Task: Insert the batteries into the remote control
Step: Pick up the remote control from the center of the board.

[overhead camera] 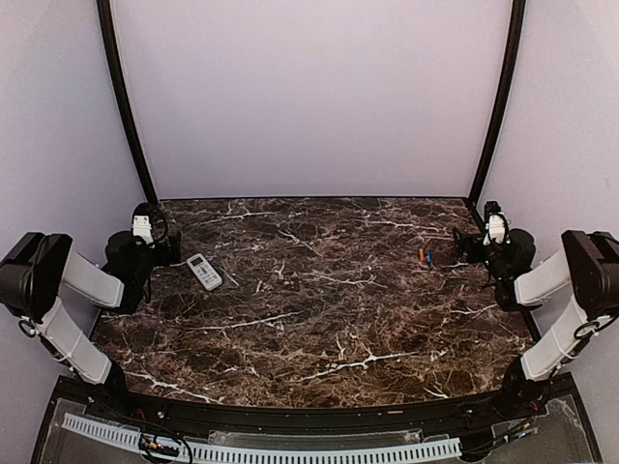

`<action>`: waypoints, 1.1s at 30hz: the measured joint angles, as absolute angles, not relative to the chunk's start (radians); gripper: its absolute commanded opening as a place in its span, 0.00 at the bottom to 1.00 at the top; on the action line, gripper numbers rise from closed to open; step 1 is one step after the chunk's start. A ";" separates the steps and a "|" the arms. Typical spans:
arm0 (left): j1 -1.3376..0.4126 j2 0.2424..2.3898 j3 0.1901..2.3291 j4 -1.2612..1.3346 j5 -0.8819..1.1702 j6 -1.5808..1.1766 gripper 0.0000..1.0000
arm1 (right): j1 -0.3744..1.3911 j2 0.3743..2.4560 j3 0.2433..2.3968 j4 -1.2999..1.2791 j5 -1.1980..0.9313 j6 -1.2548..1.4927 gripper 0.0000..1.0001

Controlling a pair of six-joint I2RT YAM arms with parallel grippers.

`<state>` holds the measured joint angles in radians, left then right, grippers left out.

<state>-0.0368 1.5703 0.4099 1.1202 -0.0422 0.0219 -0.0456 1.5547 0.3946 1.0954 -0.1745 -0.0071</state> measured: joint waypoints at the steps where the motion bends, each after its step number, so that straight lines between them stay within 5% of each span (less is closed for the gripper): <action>1: -0.036 1.570 0.410 1.121 -0.041 0.022 0.99 | -0.046 1.555 0.395 1.095 -0.175 -0.007 0.98; 13: -0.021 1.565 0.416 1.088 -0.057 0.004 0.99 | -0.046 1.411 0.480 0.867 -0.096 0.021 0.99; 25: -0.056 1.306 0.761 0.431 -0.392 -0.325 0.99 | -0.038 1.176 0.653 0.460 -0.130 0.229 0.99; 33: -0.260 1.526 1.103 -0.110 -0.448 -0.659 0.99 | 0.162 1.257 0.947 0.064 0.076 0.292 0.98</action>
